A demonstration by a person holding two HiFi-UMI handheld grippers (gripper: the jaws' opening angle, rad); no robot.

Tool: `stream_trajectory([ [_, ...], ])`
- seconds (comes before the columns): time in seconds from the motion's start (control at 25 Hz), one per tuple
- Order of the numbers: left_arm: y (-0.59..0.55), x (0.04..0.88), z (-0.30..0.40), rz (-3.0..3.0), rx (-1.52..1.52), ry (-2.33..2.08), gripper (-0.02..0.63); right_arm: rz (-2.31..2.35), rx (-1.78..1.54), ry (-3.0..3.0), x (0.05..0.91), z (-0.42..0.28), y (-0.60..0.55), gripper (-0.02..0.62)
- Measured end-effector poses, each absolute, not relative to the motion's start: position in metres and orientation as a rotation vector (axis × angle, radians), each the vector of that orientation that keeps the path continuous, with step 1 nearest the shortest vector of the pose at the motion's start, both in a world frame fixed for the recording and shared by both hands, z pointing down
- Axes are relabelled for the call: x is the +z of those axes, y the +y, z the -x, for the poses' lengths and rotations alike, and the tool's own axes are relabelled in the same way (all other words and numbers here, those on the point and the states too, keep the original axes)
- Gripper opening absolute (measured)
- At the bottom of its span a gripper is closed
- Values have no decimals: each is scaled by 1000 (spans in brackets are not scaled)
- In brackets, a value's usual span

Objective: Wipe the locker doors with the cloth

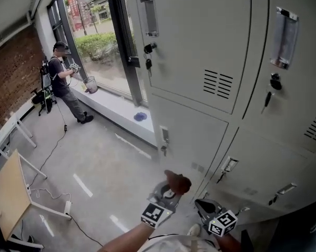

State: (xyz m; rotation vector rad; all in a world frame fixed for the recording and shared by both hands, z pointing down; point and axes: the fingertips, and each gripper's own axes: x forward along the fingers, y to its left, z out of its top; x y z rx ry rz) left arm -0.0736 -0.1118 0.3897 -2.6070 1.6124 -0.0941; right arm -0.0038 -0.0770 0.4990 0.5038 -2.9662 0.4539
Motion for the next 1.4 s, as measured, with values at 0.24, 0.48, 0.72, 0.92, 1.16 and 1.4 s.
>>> stream_trajectory([
  [0.24, -65, 437, 99, 2710, -178, 1625, 84, -580, 432, -2990, 493, 17, -52, 8],
  [0.48, -23, 487, 76, 2869, -323, 1394, 84, -695, 481, -2951, 497, 9, -16, 8],
  [0.72, -8, 498, 71, 2918, -338, 1311, 84, -787, 443, -2943, 497, -1, 1, 8],
  [0.92, -1, 494, 59, 2961, -296, 1219, 84, -889, 428, -2913, 494, -14, 11, 8],
  [1.16, 4, 495, 44, 2966, -275, 1174, 84, -921, 413, -2889, 496, -25, 20, 8],
  [1.4, 10, 499, 35, 2992, -287, 1113, 84, -976, 424, -2871, 497, -31, 29, 8],
])
